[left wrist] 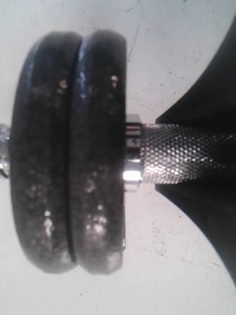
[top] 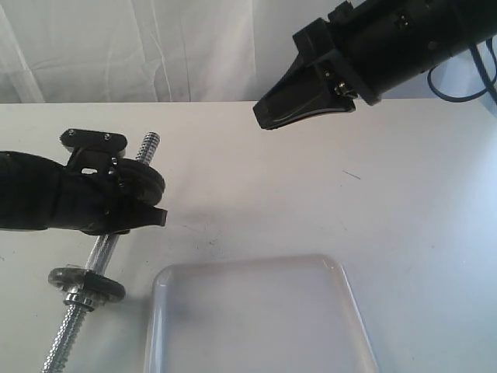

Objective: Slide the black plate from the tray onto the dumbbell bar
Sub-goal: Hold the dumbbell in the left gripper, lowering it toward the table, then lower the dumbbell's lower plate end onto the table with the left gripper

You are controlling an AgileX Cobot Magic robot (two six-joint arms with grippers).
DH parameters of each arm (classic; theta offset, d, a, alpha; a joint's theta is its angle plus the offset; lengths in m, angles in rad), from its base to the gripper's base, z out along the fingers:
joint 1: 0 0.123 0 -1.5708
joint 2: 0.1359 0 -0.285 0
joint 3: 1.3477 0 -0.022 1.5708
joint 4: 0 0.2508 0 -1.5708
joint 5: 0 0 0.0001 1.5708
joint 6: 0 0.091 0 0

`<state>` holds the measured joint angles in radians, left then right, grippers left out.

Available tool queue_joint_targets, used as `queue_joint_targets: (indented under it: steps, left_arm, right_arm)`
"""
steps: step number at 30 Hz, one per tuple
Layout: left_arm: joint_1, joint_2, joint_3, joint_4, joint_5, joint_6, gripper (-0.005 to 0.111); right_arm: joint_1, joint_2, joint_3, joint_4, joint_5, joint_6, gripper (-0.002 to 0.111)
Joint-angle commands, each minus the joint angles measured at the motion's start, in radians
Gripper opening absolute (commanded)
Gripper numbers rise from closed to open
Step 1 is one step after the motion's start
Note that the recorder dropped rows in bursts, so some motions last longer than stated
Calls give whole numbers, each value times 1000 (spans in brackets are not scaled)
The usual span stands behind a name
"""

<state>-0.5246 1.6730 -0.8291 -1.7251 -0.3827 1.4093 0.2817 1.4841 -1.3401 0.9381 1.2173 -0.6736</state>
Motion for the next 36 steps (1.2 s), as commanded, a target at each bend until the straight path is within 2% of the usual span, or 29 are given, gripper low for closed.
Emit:
queue_joint_targets:
  steps: [1,7,15,36]
  left_arm:
    - [2,-32,22,-19,25,-74,0]
    - [2,-31,40,-19,63,-79,0]
    - [2,-31,97,-19,49,-161,0]
    - [2,-31,101,-19,103,-270,0]
  right_arm:
    - [-6,-8,4,7,4,2,0]
    - [-6,-8,4,7,4,2,0]
    - [-6,-8,4,7,4,2,0]
    - [-6,-8,4,7,4,5,0]
